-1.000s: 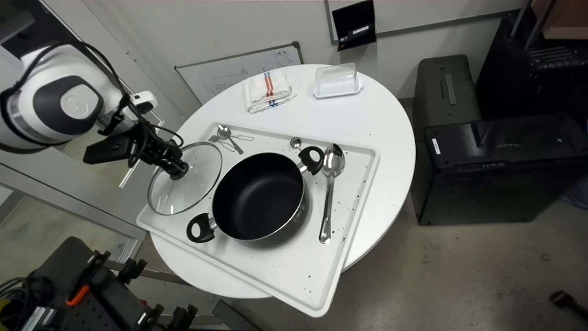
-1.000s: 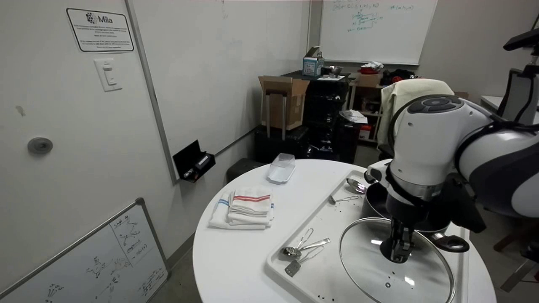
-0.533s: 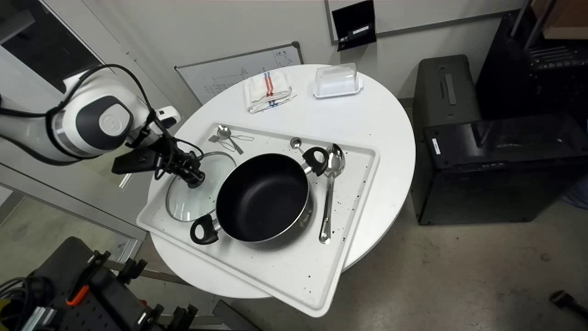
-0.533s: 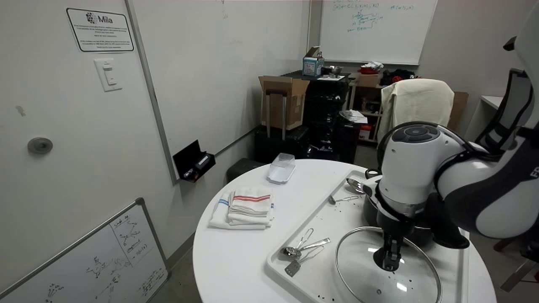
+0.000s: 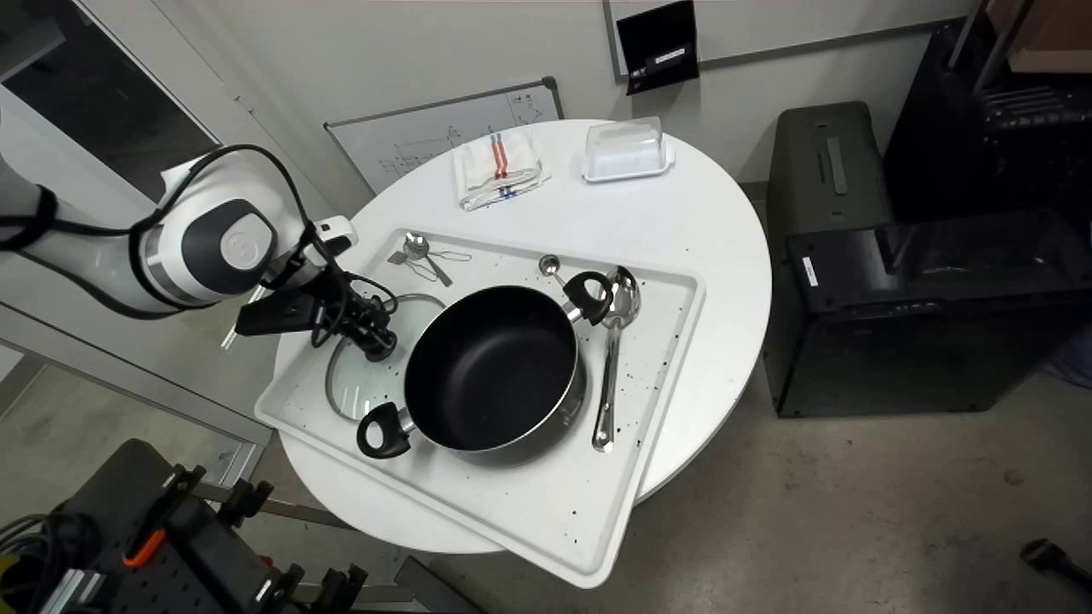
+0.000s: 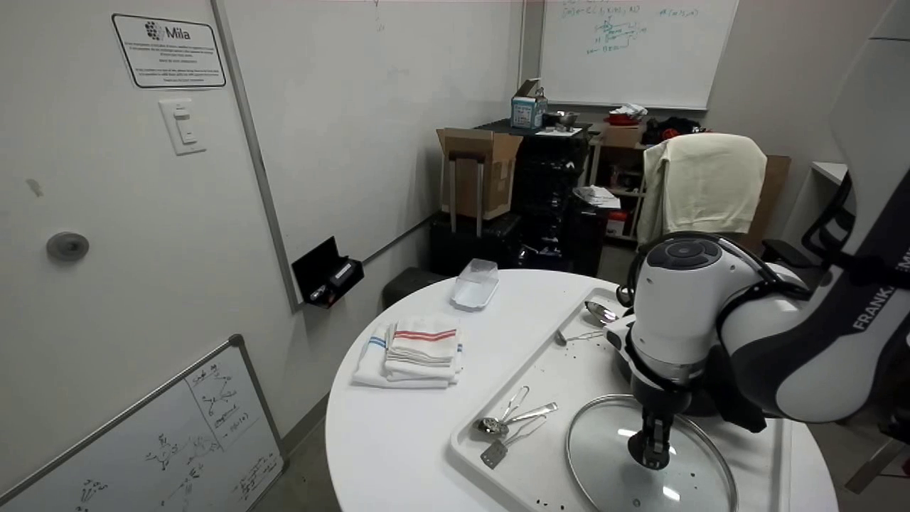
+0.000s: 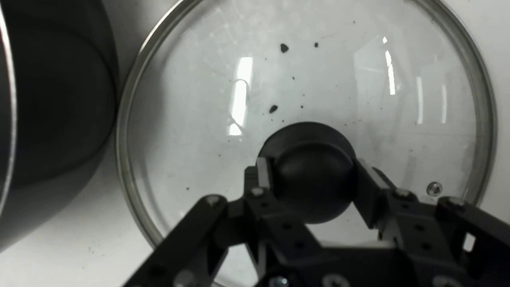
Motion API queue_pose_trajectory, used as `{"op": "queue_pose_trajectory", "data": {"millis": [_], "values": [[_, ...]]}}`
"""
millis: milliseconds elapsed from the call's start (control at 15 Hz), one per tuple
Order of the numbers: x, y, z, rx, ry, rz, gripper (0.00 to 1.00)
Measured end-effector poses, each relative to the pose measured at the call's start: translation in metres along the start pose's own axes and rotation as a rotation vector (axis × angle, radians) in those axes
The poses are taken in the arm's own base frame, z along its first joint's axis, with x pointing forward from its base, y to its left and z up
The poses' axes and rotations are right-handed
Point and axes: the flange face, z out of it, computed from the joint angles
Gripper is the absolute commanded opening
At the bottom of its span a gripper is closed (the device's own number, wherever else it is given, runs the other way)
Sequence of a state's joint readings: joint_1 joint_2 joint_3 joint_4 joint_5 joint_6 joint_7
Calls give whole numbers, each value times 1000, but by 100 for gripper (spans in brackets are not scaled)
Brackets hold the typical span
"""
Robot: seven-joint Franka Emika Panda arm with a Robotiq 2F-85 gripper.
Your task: Remove the lid from the pot and put it on the tray
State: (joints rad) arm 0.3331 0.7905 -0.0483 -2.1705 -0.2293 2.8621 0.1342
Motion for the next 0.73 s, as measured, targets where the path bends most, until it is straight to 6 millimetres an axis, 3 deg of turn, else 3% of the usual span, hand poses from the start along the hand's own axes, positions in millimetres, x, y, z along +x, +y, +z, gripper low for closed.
{"op": "queue_pose_trajectory", "data": {"millis": [200,467,733], "values": [[0,2,0,1,1,5,97],[-1,0,-7,13,6,4,100],[-19,-3,-25,37,-1,-35,100]]}}
